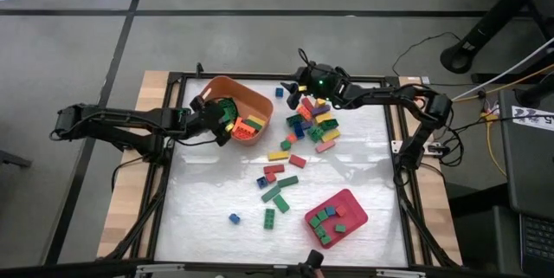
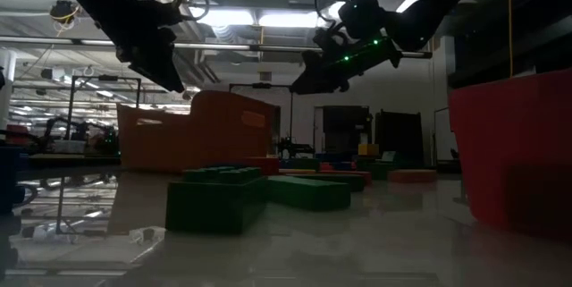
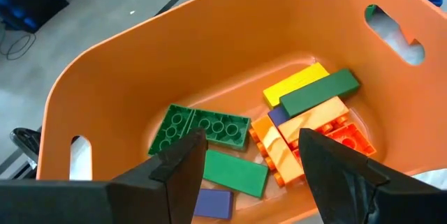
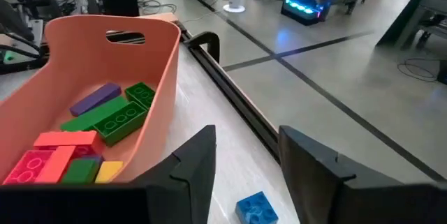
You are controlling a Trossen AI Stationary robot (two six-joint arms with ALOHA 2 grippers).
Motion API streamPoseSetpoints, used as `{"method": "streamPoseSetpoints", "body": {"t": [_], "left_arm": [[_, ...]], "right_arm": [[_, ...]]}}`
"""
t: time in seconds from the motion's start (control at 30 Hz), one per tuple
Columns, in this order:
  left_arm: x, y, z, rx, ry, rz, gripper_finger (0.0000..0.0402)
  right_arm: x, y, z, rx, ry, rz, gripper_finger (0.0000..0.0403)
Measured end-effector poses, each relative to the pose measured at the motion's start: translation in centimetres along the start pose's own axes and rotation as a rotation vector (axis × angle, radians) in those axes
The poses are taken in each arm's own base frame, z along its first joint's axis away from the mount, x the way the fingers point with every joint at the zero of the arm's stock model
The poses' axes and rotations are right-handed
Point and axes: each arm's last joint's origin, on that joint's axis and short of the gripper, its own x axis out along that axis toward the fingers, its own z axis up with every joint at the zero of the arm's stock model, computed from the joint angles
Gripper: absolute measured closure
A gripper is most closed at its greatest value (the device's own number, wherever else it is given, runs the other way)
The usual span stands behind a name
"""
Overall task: Sort blocks by size
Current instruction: Put the small blue game piece into the red bin
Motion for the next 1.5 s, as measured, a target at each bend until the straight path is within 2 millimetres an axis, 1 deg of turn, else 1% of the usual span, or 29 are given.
{"method": "streamPoseSetpoints", "body": {"t": [0.07, 0.2, 0.27, 0.37, 0.5, 0.6, 0.67, 0.73, 0.9, 1.07, 1.2, 1.33, 1.5], "left_arm": [[0.0, 0.0, 0.0, 0.000, 0.000, 0.000, 0.0185], [0.0, 0.0, 0.0, 0.000, 0.000, 0.000, 0.0185], [0.0, 0.0, 0.0, 0.000, 0.000, 0.000, 0.0185], [0.0, 0.0, 0.0, 0.000, 0.002, -0.006, 0.0185], [0.0, 0.0, 0.0, 0.000, 0.005, -0.012, 0.0185], [0.0, -0.1, -0.1, 0.000, 0.007, -0.014, 0.0185], [0.0, -0.1, 0.0, -0.002, 0.005, -0.015, 0.0185], [0.0, -0.1, 0.0, 0.001, 0.006, -0.014, 0.0185], [0.0, -0.1, 0.0, 0.001, 0.006, -0.015, 0.0185], [0.0, -0.1, 0.0, 0.002, 0.007, -0.014, 0.0185], [0.0, 0.0, 0.0, 0.001, 0.006, -0.014, 0.0185], [0.0, -0.1, 0.0, 0.000, 0.006, -0.017, 0.0185], [0.0, -0.1, 0.0, 0.000, 0.006, -0.018, 0.0185]], "right_arm": [[0.0, 0.0, 0.1, 0.000, 0.009, -0.002, 0.0228], [0.8, -0.1, 0.9, 0.004, -0.002, -0.002, 0.0185], [1.7, 0.0, 1.3, 0.002, -0.007, 0.016, 0.0167], [3.3, -0.4, 1.3, -0.047, 0.071, 0.084, 0.0151], [5.2, -1.1, 0.9, -0.169, 0.281, 0.145, 0.0152], [6.1, -1.7, 1.6, -0.249, 0.387, 0.173, 0.0158], [6.7, -2.1, 2.1, -0.260, 0.428, 0.191, 0.0163], [7.1, -2.6, 2.0, -0.250, 0.476, 0.224, 0.0167], [8.4, -3.4, 1.3, -0.211, 0.507, 0.294, 0.0175], [9.0, -3.5, -0.2, -0.231, 0.554, 0.316, 0.0178], [9.3, -3.5, -0.6, -0.239, 0.556, 0.310, 0.0178], [9.8, -3.5, -1.8, -0.242, 0.595, 0.314, 0.0178], [10.3, -3.7, -2.7, -0.265, 0.629, 0.258, 0.0178]]}}
